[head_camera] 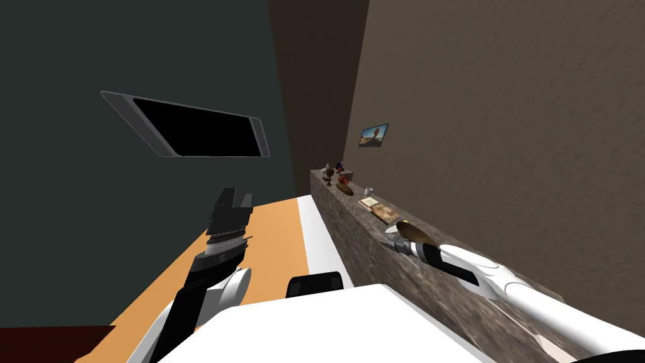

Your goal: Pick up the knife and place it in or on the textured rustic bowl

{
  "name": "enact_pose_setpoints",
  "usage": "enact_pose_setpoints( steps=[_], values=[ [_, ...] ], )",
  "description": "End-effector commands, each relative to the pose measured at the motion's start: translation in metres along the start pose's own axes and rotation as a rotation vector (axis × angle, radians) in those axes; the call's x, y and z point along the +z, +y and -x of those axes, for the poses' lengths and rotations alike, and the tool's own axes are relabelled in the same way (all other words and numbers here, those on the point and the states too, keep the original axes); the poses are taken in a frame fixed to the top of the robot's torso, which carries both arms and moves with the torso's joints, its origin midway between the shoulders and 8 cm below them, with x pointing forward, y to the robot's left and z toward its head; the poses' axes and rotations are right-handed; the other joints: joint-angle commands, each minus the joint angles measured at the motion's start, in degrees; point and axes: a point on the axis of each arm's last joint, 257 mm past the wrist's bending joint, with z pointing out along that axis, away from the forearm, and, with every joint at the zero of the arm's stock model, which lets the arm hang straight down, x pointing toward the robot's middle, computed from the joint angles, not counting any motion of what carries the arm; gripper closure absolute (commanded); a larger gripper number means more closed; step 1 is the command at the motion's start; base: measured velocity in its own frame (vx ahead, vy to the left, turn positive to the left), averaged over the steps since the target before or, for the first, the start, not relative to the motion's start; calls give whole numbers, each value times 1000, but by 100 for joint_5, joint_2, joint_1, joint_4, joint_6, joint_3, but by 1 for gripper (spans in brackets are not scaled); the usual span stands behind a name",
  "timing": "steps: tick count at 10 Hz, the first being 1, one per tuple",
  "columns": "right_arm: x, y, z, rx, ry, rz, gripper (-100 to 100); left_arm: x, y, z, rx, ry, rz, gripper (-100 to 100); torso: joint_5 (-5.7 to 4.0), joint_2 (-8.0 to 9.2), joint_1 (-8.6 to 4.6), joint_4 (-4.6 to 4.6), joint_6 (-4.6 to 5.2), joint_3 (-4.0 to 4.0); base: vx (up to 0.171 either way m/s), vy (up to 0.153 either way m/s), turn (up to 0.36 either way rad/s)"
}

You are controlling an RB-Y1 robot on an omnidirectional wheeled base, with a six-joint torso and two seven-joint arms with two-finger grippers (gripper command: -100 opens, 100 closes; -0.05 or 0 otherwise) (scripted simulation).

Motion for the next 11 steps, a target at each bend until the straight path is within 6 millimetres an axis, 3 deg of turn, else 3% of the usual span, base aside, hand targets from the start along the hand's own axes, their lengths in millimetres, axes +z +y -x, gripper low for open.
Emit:
enact_pose_setpoints(
  steps=[1,7,8,9,11],
  values=[
    [-11,-10,-7,27,-2,-34,-100,0,0,0,0,0,0,0,0,0,0,0,0,0,-107,0,264],
    [-60,-54,-51,161,7,-200,-100,0,0,0,0,0,0,0,-4,-7,-4,-2,0,-4,-111,13,323],
    [-55,-52,-48,153,5,-186,-100,0,0,0,0,0,0,0,-3,-16,-6,-3,2,-9,-26,5,40],
    [-56,-53,-48,155,5,-188,100,0,0,0,0,0,0,0,-6,-33,-12,-7,6,-18,-6,1,-9],
    [-56,-53,-48,155,5,-190,100,0,0,0,0,0,0,0,-9,-47,-10,-11,2,-27,0,0,0]
  ],
)
